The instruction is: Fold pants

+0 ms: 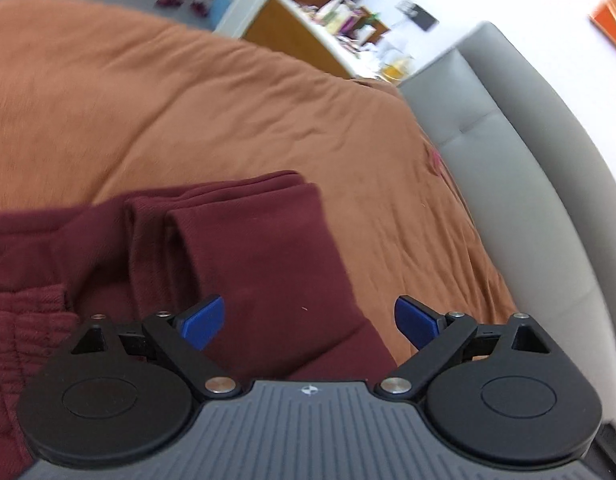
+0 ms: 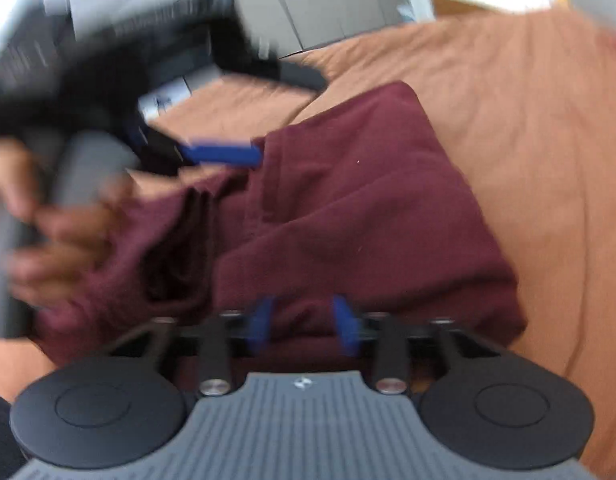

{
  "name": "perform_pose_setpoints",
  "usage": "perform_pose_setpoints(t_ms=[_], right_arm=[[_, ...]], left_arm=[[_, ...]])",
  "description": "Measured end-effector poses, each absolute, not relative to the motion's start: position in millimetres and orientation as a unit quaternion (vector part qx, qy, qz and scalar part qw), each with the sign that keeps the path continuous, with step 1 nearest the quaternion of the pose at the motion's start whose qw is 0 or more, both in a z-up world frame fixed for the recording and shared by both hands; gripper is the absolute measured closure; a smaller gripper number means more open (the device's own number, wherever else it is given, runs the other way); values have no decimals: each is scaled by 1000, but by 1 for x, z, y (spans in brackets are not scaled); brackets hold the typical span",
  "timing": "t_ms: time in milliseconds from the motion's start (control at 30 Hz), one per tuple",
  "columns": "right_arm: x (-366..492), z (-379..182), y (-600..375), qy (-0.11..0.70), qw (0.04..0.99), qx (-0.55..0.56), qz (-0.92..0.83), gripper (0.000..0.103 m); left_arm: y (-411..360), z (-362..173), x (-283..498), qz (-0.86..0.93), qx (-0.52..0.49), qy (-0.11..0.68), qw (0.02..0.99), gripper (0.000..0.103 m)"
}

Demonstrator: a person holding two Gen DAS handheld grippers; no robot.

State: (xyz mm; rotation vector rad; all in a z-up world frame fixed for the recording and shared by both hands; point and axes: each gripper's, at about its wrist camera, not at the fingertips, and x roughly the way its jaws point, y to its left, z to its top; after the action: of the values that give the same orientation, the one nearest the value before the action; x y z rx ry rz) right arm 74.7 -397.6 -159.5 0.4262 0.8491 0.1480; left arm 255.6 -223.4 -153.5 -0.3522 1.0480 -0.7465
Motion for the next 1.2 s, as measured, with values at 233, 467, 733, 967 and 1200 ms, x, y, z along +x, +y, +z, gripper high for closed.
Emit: perform_pose_setpoints(t_ms=[233,467,733,967,1200], right_arm=[[69,-166,-396,417,868,270,9,41],[91,-182,-412,430,838,335,-25,100],[60,-171,-416,414,847,333,-26,101],[50,-183,-426,418,837,352,-21,101],[50,-194,-433,418,828,374,-2,99]], left_arm=[[-222,-173,295,-314,-152,516,782,0],[-237,-197,316,-294,-109,548,775,89],[-223,-178,318,-305,-145,529,779,95],[-205,-207,348,-283,-220,555,750,96],[-194,-212,340,-295,-248,541,748,96]])
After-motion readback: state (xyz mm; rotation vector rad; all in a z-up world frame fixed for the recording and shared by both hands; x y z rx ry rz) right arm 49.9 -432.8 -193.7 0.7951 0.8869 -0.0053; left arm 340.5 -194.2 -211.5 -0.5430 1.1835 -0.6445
